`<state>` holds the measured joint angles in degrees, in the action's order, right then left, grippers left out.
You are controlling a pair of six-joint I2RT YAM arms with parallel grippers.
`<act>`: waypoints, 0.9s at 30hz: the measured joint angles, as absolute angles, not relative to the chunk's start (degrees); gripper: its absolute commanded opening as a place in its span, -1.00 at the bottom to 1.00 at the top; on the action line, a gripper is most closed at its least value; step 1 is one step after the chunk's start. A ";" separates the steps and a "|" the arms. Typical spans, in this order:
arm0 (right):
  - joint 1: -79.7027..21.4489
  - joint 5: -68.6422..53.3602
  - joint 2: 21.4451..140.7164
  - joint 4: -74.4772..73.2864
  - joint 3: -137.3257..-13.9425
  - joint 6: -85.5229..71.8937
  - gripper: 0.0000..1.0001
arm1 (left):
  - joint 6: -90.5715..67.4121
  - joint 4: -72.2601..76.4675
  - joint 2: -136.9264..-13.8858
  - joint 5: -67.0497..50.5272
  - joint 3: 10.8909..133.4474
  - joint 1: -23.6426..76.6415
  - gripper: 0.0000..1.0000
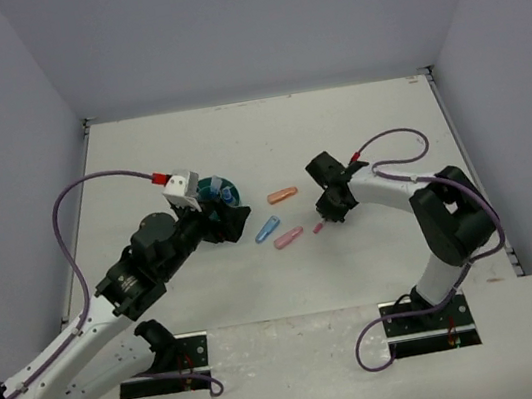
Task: Sort the stationery into containers
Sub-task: Pick up the pen from the center of the board.
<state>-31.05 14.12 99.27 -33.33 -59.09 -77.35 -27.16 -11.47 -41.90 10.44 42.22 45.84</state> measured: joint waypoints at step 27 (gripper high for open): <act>-40.88 -36.19 32.48 16.66 -26.60 -22.00 -1.00 | -41.93 38.24 -60.42 -35.03 37.48 46.17 0.64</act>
